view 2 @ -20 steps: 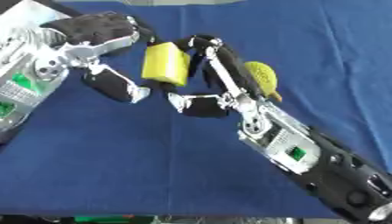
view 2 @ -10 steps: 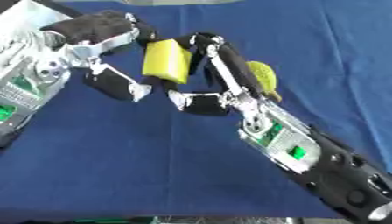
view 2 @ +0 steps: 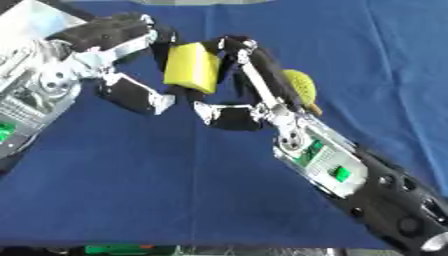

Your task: Pick up the objects with one hand, pass them to the other hand, and then place them into the box on the other side of the table.

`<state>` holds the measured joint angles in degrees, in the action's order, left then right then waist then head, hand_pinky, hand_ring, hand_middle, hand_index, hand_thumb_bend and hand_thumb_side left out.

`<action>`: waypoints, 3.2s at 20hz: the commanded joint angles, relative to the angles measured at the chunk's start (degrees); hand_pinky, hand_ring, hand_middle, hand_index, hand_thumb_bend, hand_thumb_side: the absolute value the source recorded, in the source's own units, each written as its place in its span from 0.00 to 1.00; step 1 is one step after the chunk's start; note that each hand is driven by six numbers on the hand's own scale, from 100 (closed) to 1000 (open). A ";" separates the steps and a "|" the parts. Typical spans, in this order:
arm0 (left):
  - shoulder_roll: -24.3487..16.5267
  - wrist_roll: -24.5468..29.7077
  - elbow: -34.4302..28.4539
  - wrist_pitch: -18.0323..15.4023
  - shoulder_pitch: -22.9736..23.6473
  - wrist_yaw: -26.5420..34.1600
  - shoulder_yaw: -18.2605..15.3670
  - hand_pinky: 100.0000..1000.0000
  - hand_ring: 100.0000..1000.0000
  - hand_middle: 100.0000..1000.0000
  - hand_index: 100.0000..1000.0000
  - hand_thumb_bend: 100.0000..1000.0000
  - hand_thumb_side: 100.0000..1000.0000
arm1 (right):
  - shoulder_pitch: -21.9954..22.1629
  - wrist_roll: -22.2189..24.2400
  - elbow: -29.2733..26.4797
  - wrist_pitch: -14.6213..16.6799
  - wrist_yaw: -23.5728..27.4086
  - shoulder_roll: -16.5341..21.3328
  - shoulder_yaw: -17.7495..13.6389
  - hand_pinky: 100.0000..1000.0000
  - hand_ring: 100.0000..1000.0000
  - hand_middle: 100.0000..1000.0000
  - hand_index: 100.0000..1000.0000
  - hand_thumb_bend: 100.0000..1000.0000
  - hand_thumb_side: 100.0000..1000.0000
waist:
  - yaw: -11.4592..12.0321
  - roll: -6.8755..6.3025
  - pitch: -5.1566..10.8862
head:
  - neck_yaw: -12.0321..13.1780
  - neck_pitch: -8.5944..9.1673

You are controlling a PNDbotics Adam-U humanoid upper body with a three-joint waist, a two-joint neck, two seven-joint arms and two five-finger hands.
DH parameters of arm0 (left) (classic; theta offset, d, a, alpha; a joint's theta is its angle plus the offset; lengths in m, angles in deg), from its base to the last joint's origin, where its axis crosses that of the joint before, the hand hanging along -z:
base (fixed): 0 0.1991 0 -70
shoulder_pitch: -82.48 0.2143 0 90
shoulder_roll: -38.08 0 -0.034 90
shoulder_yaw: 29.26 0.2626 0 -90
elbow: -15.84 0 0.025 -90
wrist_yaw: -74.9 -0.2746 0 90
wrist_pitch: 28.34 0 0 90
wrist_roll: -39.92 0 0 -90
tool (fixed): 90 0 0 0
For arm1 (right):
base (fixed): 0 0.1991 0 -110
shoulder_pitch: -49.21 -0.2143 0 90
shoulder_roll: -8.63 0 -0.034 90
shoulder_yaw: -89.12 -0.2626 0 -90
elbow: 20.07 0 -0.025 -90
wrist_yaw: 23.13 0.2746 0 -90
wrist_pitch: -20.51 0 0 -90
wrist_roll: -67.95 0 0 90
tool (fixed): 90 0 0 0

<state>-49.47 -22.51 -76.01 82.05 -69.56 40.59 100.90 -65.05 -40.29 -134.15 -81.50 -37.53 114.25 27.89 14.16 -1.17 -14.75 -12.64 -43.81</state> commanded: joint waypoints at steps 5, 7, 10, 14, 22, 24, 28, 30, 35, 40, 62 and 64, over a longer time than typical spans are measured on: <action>0.16 -0.09 -0.71 0.07 -1.65 0.15 -0.78 0.80 0.61 0.41 0.38 0.00 0.19 | 0.05 0.79 -0.52 -0.93 -2.22 1.11 0.28 0.22 0.50 0.61 0.63 0.47 0.07 | 0.09 0.07 0.99 | 0.35 -0.31; 0.12 0.14 -0.50 -0.11 -1.65 -0.14 -0.75 0.80 0.61 0.41 0.37 0.00 0.19 | 0.13 1.52 -0.52 -1.06 -3.15 1.23 0.16 0.27 0.55 0.66 0.68 0.55 0.13 | 0.10 0.08 1.02 | 0.38 -0.31; 0.12 0.51 -0.23 -0.45 -1.64 -0.57 -0.62 0.79 0.61 0.40 0.37 0.00 0.20 | 0.22 2.85 -0.52 -1.44 -4.57 1.30 0.00 0.30 0.59 0.71 0.76 0.61 0.15 | 0.11 0.10 1.05 | 0.40 -0.31; 0.16 0.90 -0.04 -0.81 -1.61 -1.17 -0.55 0.79 0.61 0.40 0.36 0.00 0.20 | 0.26 3.87 -0.52 -2.29 -5.66 1.35 -0.19 0.32 0.63 0.75 0.82 0.65 0.16 | 0.16 0.09 1.08 | 0.37 -0.31; -0.22 1.84 -0.34 -1.50 -1.57 -1.94 -0.29 0.79 0.61 0.40 0.36 0.00 0.21 | 0.62 3.64 -0.52 -5.77 -6.79 1.50 -0.70 0.35 0.67 0.78 0.87 0.70 0.19 | 0.18 0.04 1.17 | 0.39 -0.31; -0.58 2.34 -0.93 -1.70 -1.68 -2.00 -0.18 0.79 0.61 0.40 0.36 0.00 0.21 | 0.82 3.49 -0.52 -7.20 -7.07 1.57 -0.87 0.35 0.67 0.79 0.88 0.70 0.19 | 0.22 0.01 1.22 | 0.37 -0.31; -1.40 3.48 -2.12 -1.57 -1.75 -2.05 -0.22 0.79 0.61 0.40 0.36 0.00 0.22 | 1.24 2.10 -0.52 -9.59 -7.07 1.70 -1.53 0.34 0.67 0.78 0.88 0.70 0.20 | 0.24 -0.04 1.37 | 0.36 -0.31; -2.06 4.16 -2.78 -1.42 -1.75 -2.04 -0.27 0.79 0.61 0.40 0.36 0.00 0.22 | 1.38 1.04 -0.52 -10.77 -7.01 1.80 -1.66 0.34 0.67 0.78 0.88 0.70 0.20 | 0.26 -0.07 1.43 | 0.30 -0.31; -3.93 5.74 -4.03 -1.00 -1.67 -2.34 -0.30 0.79 0.62 0.40 0.36 0.00 0.23 | 1.87 -0.75 -0.52 -12.32 -6.69 2.07 -1.84 0.33 0.67 0.78 0.87 0.70 0.21 | 0.32 -0.21 1.51 | 0.16 -0.31; -4.98 6.43 -4.66 -0.78 -1.33 -2.52 -0.45 0.78 0.62 0.40 0.36 0.00 0.23 | 2.21 -1.41 -0.52 -12.92 -6.62 2.15 -1.80 0.33 0.67 0.78 0.87 0.71 0.21 | 0.25 -0.25 1.54 | 0.07 -0.31; -17.19 0.40 -3.06 2.92 1.83 -4.85 -9.36 0.79 0.62 0.42 0.36 0.00 0.22 | 3.81 -2.57 -0.52 -11.68 -6.84 3.53 -2.48 0.34 0.67 0.78 0.87 0.69 0.23 | 0.01 -0.01 2.05 | 1.29 -0.31; -18.48 -0.18 -2.89 2.43 2.34 -5.13 -9.70 0.79 0.63 0.42 0.36 0.00 0.22 | 3.87 -2.79 -0.52 -11.52 -6.85 3.57 -2.55 0.33 0.67 0.78 0.86 0.69 0.23 | -0.05 0.05 2.02 | 1.48 -0.31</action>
<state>-65.73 -22.08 -78.92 84.70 -66.45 36.02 92.51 -60.90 -42.88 -134.11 -93.27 -44.19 116.32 26.10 14.15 -1.06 -14.18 -11.42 -43.81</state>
